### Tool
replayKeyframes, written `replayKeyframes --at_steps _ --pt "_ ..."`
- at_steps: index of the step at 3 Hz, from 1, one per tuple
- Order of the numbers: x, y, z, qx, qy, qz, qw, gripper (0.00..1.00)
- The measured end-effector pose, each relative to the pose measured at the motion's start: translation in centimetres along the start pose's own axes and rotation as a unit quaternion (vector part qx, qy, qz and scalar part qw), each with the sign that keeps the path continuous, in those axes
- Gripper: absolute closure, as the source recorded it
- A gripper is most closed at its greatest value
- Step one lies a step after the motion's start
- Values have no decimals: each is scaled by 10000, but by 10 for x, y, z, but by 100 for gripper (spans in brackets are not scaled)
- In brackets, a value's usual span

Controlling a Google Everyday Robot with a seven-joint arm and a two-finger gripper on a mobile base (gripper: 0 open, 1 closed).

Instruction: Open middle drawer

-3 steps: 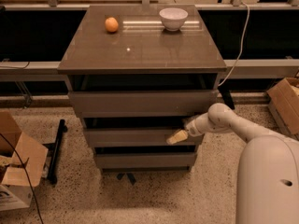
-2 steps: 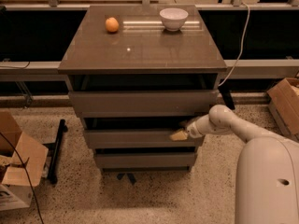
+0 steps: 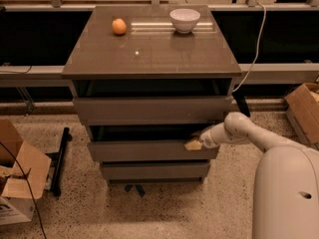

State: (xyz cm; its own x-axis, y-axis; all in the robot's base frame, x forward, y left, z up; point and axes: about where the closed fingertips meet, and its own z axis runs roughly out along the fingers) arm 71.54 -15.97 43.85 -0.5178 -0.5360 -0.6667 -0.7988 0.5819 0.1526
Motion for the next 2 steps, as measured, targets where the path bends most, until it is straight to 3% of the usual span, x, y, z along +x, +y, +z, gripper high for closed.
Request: replayKeyframes --at_steps 1,2 --pt "-2 0 -2 0 0 0 10000 100" --pt "-1 2 -3 2 11 16 10000 75"
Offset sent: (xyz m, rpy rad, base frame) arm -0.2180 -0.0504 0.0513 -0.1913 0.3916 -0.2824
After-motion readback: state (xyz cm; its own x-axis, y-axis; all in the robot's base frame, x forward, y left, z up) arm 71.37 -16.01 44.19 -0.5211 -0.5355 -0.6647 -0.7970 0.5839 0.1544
